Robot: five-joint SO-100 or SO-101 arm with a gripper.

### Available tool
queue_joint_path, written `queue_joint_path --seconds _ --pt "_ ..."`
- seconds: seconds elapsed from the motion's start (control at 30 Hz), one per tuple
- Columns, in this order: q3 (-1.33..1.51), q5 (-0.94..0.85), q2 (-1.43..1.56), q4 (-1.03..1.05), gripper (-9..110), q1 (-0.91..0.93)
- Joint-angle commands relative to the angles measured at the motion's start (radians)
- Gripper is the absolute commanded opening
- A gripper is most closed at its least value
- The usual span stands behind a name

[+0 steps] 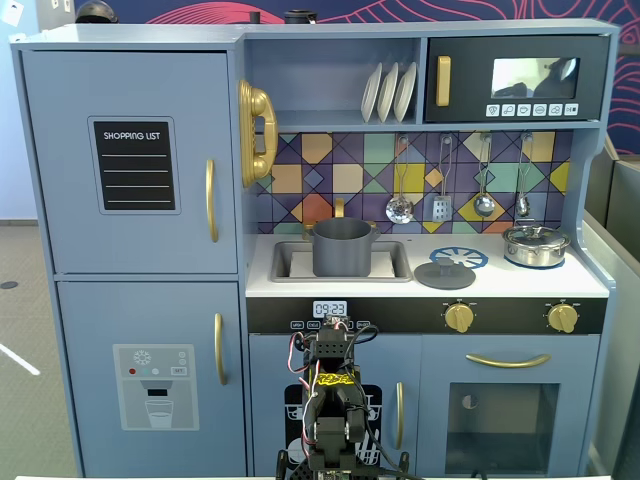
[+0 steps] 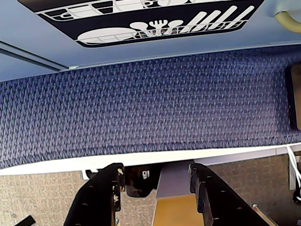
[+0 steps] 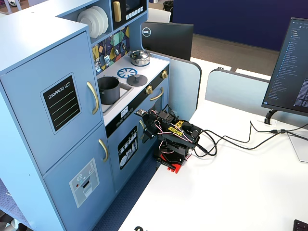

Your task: Pick up the lid from the counter and put it on the gray recipient

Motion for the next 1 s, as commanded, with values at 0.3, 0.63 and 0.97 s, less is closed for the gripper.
queue_joint_path --seconds 0.3,0.63,0.97 --pt "-0.002 -0.009 -0.008 0.173 0 0.078" --pt "-0.048 0.064 -0.008 0.038 0 0.052" --pt "-0.333 -0.067 -0.017 -0.224 0 0.135"
